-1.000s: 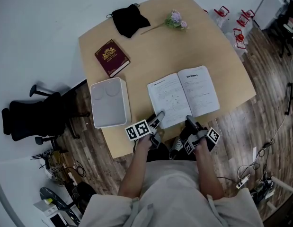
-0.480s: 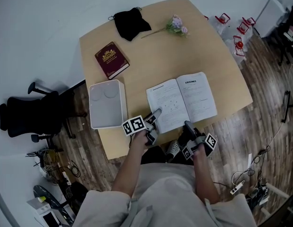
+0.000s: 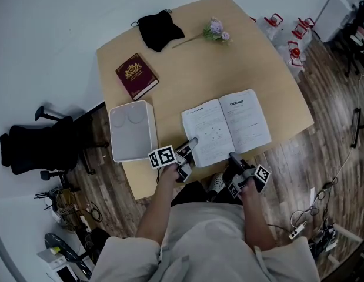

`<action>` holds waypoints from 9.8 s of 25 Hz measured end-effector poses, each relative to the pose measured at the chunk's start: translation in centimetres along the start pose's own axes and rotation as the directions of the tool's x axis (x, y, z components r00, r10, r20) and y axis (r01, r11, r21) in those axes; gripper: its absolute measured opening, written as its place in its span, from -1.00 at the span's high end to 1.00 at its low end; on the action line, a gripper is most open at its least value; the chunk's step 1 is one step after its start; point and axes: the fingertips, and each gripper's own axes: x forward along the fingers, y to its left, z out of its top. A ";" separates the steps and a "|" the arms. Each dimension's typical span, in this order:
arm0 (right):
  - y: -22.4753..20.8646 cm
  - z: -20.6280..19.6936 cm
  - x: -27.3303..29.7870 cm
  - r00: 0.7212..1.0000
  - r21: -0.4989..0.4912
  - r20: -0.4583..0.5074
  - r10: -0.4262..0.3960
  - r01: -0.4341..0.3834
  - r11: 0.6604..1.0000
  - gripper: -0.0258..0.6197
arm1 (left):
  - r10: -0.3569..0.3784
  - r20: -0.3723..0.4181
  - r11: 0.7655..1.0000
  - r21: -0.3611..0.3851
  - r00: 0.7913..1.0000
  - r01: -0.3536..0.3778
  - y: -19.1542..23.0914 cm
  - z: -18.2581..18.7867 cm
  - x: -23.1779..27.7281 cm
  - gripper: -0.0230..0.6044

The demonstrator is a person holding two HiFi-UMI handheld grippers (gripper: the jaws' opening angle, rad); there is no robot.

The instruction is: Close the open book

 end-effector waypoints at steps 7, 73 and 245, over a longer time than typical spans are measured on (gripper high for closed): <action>-0.5 0.0 0.3 1.000 -0.025 -0.007 -0.024 0.024 0.999 0.72 | -0.111 0.048 0.993 -0.022 0.993 0.112 -1.7 0.9 -0.4 0.38; 9.0 -5.8 -2.2 0.971 -0.998 0.022 -0.237 0.006 -0.068 0.51 | -0.105 -0.040 0.977 0.180 0.994 0.111 -13.6 4.2 0.0 0.75; 10.3 -3.5 -6.5 0.954 -0.929 0.274 -0.120 0.230 -0.291 0.90 | 0.134 0.314 0.444 0.829 0.940 -0.340 -15.1 -5.3 -7.7 0.85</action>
